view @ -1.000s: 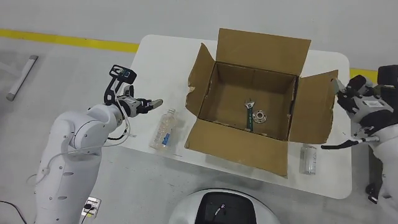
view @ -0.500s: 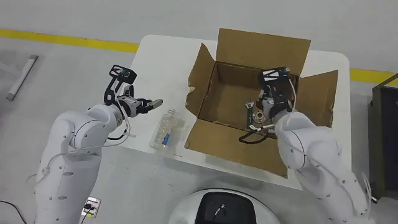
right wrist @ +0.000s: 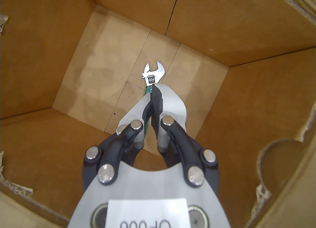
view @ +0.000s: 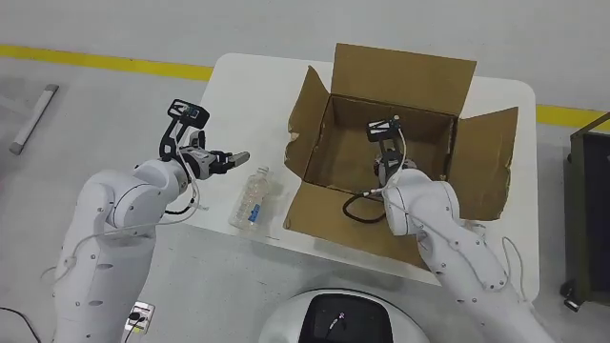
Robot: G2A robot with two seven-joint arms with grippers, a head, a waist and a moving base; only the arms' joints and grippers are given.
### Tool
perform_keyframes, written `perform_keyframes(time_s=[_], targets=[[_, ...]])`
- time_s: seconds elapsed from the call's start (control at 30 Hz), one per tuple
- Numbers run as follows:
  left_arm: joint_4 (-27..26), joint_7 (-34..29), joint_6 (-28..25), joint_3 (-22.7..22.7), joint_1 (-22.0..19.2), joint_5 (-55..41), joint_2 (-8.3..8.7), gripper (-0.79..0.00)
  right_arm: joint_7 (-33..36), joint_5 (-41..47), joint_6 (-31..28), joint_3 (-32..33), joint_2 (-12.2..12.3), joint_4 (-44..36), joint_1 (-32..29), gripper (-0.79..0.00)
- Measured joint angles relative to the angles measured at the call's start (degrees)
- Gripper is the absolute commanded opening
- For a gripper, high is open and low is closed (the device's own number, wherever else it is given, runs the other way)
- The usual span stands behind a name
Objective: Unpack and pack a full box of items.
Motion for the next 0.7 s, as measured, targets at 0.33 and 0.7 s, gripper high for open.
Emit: perform_keyframes(time_s=[0.33,0.7], targets=[[0.0,0.0,0.0,0.0,0.0,0.0,0.0,0.0,-1.03,0.48,-0.32,0.05,-0.68,5.83,-0.08,-0.717],[0.0,0.0,0.0,0.0,0.0,0.0,0.0,0.0,1.83,-0.83,-0.27,-1.25,-2.54,14.47,4.65,-0.462]])
